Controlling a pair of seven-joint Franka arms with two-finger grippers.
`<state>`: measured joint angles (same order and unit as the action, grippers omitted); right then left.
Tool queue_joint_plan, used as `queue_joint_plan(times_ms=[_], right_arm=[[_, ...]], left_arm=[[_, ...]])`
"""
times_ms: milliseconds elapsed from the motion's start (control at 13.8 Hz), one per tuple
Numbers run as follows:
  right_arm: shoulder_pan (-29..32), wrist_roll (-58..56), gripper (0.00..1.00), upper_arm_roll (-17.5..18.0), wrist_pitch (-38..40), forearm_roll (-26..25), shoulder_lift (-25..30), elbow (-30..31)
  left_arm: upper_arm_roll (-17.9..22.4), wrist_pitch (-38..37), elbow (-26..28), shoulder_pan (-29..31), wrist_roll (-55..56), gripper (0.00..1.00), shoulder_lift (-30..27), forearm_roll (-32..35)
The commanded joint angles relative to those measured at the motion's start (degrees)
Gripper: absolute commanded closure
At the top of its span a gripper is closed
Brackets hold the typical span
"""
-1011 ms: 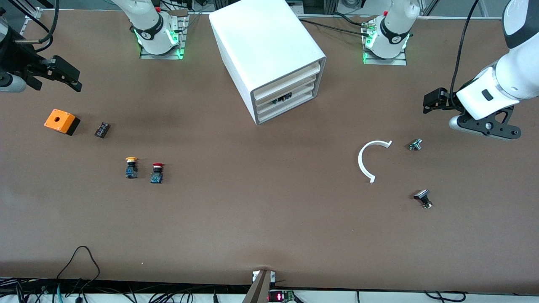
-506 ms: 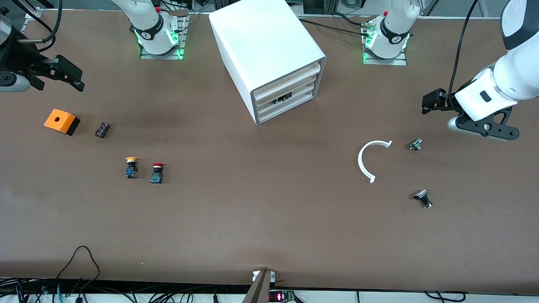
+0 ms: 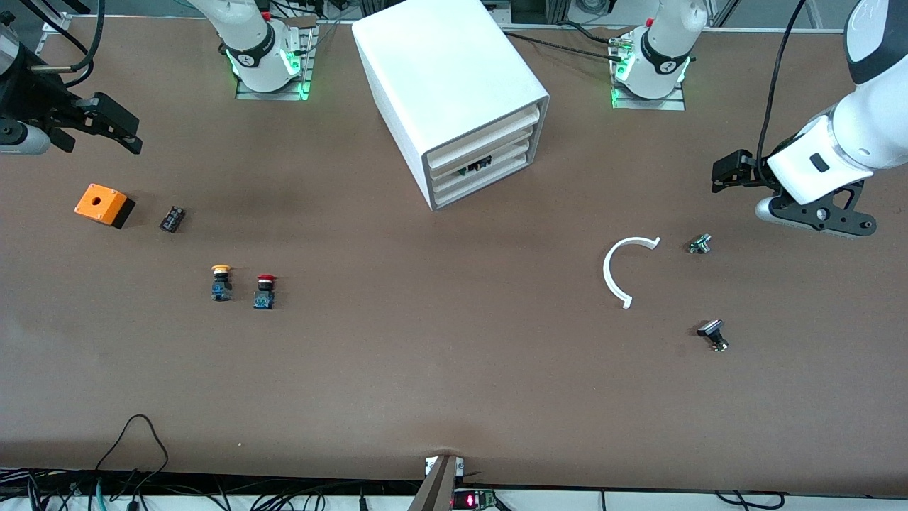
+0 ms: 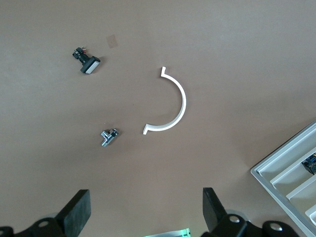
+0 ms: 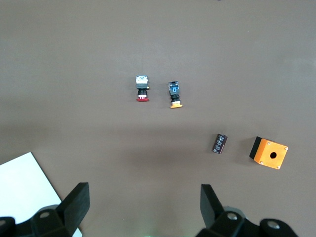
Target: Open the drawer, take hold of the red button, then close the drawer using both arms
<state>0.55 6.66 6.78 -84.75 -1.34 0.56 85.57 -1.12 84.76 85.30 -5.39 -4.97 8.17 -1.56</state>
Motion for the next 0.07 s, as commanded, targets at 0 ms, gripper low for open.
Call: queue_joint_plan(times_ms=[0], right_arm=[[0.77, 0.55, 0.01, 0.69, 0.38, 0.73, 0.93, 0.39]], left_arm=[[0.16, -1.52, -2.25, -0.15, 0.58, 0.0, 1.06, 0.77]])
